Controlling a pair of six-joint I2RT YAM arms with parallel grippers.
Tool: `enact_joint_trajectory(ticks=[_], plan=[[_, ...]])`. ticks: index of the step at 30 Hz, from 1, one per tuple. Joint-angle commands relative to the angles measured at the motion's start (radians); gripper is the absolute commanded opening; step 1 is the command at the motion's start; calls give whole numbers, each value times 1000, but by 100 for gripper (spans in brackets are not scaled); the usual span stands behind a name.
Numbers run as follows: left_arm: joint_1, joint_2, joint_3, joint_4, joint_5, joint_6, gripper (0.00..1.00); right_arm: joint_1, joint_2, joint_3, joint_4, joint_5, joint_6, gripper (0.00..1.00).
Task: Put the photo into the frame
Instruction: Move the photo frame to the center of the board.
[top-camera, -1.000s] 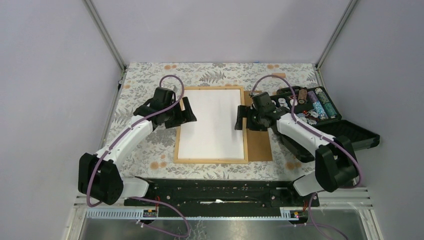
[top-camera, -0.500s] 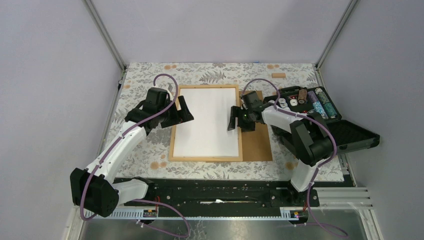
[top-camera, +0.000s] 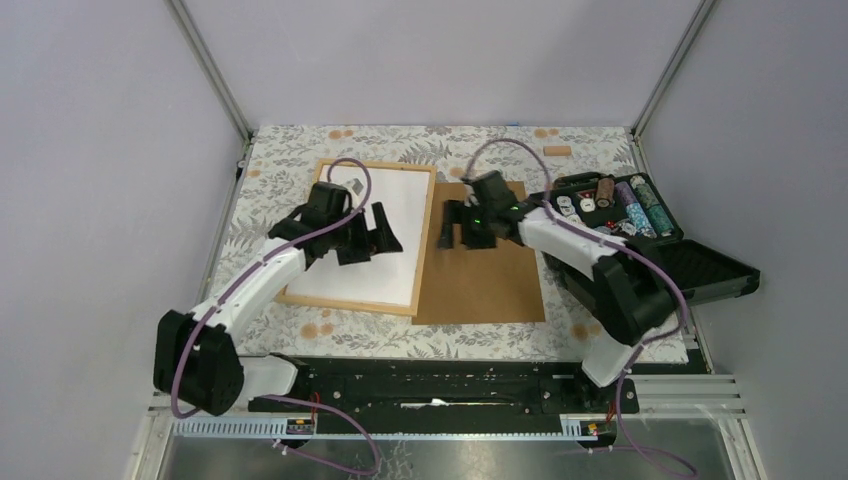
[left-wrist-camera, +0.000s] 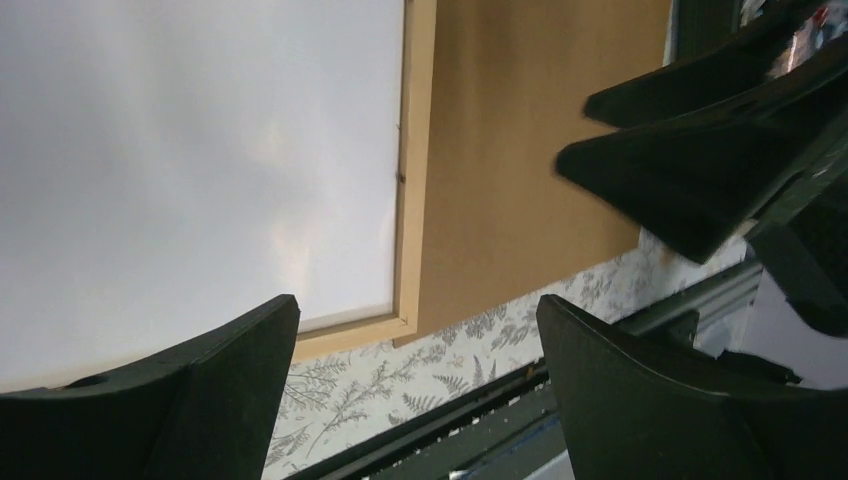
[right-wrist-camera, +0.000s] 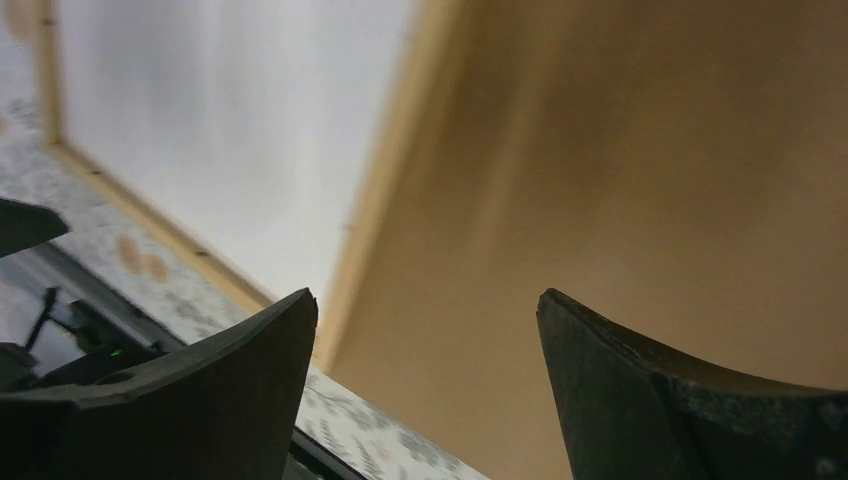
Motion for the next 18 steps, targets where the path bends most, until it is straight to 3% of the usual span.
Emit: enact_joint_trajectory(ticks=[1, 6, 18], plan=[[-73, 88, -28, 142, 127, -37, 94, -139, -177, -206, -156, 128, -51, 89], [-231, 233, 6, 242, 95, -83, 94, -202, -326, -367, -188, 223, -62, 94], [-321, 531, 300, 35, -496, 14, 77, -348, -392, -444, -185, 210, -54, 96]])
